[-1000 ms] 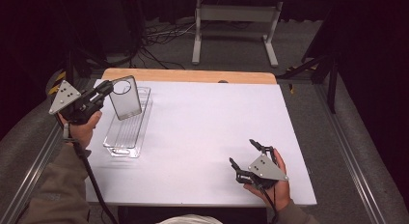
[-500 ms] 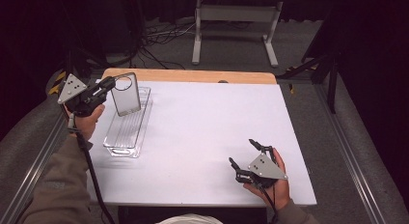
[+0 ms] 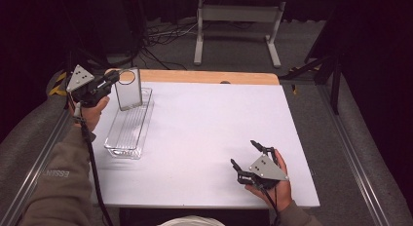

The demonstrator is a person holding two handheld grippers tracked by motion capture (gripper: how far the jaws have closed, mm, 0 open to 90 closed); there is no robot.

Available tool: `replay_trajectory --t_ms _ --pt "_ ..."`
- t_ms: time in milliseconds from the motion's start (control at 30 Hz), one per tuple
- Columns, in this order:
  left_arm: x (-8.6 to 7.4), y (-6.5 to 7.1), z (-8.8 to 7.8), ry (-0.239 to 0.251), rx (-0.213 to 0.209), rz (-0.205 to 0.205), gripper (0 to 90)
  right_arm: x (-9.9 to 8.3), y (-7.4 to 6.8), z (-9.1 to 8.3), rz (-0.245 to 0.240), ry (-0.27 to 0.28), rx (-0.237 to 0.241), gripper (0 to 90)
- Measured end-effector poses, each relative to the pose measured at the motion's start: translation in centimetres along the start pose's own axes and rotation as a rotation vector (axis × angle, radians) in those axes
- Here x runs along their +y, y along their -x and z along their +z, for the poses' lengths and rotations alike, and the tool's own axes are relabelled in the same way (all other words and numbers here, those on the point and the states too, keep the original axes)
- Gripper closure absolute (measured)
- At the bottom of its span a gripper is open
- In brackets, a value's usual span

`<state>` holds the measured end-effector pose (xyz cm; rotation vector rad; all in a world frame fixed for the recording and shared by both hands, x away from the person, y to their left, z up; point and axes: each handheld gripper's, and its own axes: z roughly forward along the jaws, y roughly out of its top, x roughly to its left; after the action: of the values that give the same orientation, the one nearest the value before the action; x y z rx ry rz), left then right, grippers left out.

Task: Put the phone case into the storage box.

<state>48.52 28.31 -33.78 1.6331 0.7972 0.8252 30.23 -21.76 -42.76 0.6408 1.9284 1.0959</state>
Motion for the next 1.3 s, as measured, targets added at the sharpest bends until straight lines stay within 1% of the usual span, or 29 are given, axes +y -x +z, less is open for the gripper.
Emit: replay_trajectory --t_ms 200,300,333,367,433,600,733,767,800,833,1033,1100,1133,1167,1267,1300 --pt "-0.3 -0.2 1.5 -0.011 -0.016 0.001 80.5 -0.1 0.0 0.2 0.005 -0.006 0.003 16.3" --pt "-0.6 -0.5 2.3 -0.007 -0.029 -0.002 80.5 -0.1 0.0 0.2 0.004 -0.006 0.003 16.3" --pt "-0.6 -0.5 2.3 -0.007 -0.029 -0.002 80.5 -0.1 0.0 0.2 0.005 -0.007 0.003 16.3" --pt "-0.7 -0.6 2.6 -0.019 -0.030 -0.002 80.5 -0.1 0.0 0.2 0.005 -0.007 0.003 16.3" --pt "-1.0 -0.8 3.3 -0.026 -0.028 -0.001 80.5 -0.1 0.0 0.3 0.007 -0.008 0.004 16.3" --pt "-2.0 -1.4 4.5 -0.019 -0.040 -0.015 80.5 -0.3 0.1 0.6 0.010 -0.017 0.007 16.3" --pt "-2.6 -1.4 5.6 -0.049 -0.030 -0.001 80.5 -0.4 0.1 0.7 0.008 -0.025 0.007 16.3" --pt "-2.6 -1.4 5.6 -0.049 -0.030 -0.001 80.5 -0.4 0.1 0.7 0.007 -0.027 0.006 16.3" --pt "-2.8 -1.4 5.9 -0.056 -0.010 0.005 80.5 -0.5 0.1 0.8 0.005 -0.029 0.004 16.2" --pt "-3.0 -1.4 6.3 -0.055 -0.011 0.002 80.5 -0.5 0.1 0.8 0.007 -0.030 0.005 16.3" --pt "-3.2 -1.4 6.5 -0.057 -0.028 0.008 80.3 -0.5 0.1 0.9 0.007 -0.036 0.003 16.3" --pt "-3.4 -1.7 6.4 -0.057 -0.018 0.002 80.1 -0.5 -0.1 1.0 0.002 -0.040 0.008 16.4" --pt "-3.4 -1.7 6.4 -0.069 0.008 0.012 79.2 -0.5 -0.1 1.0 0.000 -0.040 0.010 16.3" --pt "-3.4 -1.8 6.4 -0.074 0.021 0.021 77.8 -0.5 -0.2 1.0 -0.004 -0.043 0.013 16.3" --pt "-3.5 -2.0 6.4 -0.077 0.022 0.021 76.7 -0.5 -0.3 1.0 -0.006 -0.047 0.013 16.4" --pt "-3.5 -2.1 6.4 -0.092 0.041 0.044 76.0 -0.5 -0.2 1.0 -0.005 -0.046 0.013 16.4"
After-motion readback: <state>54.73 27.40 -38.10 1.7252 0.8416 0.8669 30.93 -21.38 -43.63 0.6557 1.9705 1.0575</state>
